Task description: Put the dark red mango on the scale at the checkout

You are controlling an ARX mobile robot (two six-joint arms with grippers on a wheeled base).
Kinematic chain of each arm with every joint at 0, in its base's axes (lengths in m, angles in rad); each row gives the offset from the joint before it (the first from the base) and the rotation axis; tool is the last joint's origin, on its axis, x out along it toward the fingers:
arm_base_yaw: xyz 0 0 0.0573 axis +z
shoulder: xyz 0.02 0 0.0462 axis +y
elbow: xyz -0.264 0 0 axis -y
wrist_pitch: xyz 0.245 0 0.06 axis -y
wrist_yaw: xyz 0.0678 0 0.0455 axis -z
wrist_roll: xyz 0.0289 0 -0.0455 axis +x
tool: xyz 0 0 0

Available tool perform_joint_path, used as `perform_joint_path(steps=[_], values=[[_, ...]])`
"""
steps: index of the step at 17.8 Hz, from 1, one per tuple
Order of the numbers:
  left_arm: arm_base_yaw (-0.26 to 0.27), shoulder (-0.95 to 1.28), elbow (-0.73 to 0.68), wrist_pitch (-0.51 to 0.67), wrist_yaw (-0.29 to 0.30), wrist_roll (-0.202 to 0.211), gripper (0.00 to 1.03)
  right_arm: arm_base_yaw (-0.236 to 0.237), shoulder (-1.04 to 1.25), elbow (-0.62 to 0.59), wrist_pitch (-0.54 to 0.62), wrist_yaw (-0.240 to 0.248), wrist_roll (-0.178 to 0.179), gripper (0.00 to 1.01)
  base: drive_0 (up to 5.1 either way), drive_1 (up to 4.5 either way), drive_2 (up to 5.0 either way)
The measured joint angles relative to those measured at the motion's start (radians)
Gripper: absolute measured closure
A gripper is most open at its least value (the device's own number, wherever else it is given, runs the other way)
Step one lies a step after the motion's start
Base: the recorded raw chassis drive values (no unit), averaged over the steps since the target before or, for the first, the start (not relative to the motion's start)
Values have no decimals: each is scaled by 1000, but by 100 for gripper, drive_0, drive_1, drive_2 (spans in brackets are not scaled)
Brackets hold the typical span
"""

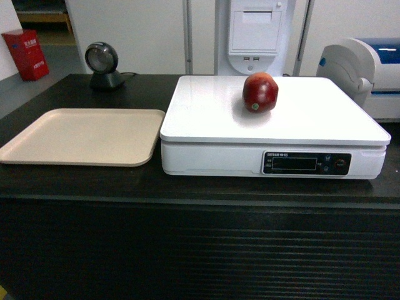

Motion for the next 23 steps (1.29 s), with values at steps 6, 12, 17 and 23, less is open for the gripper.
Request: perform_joint_path(steps=[6,12,17,23], values=[[0,-158,0,-178,0,0,101,0,0,0,0,0,0,3,0,0,0],[0,-158,0,-174,0,-1,76,0,0,0,0,0,0,3,0,0,0],[0,-158,0,-174,0,-1,30,0,0,0,0,0,0,3,0,0,0],[0,-158,0,-174,0,-1,5,0,0,0,0,0,0,3,0,0,0]])
